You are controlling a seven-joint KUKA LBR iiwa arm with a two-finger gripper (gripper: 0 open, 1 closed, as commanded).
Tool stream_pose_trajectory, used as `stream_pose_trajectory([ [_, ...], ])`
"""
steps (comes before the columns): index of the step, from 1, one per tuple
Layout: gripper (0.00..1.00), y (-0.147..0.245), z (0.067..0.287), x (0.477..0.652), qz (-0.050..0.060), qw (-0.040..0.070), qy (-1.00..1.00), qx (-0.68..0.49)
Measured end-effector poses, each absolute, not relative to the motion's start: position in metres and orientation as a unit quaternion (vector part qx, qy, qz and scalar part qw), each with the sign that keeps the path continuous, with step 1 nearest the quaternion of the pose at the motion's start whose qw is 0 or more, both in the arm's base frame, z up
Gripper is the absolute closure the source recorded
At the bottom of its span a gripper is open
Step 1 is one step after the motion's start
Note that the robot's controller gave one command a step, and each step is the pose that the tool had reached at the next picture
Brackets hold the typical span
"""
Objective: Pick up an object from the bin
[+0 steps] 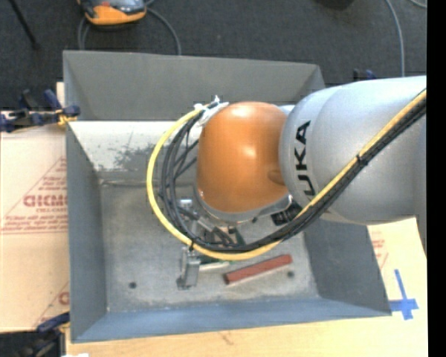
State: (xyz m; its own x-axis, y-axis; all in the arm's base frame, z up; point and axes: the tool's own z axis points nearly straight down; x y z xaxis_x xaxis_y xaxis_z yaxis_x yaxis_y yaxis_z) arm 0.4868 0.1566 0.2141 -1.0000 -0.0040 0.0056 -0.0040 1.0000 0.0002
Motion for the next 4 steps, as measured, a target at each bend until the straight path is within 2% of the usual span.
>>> stream_pose_trajectory([
  [1,0.0,0.156,0.218,0.489,-0.001,-0.001,-1.0,0.0],
  [2,0.0,0.143,0.182,0.501,-0.001,-0.004,-0.999,0.04],
  [3,0.0,0.119,0.141,0.493,-0.001,-0.002,-1.0,0.012],
  [4,0.0,0.082,0.123,0.514,0.0,-0.001,-1.0,0.016],
])
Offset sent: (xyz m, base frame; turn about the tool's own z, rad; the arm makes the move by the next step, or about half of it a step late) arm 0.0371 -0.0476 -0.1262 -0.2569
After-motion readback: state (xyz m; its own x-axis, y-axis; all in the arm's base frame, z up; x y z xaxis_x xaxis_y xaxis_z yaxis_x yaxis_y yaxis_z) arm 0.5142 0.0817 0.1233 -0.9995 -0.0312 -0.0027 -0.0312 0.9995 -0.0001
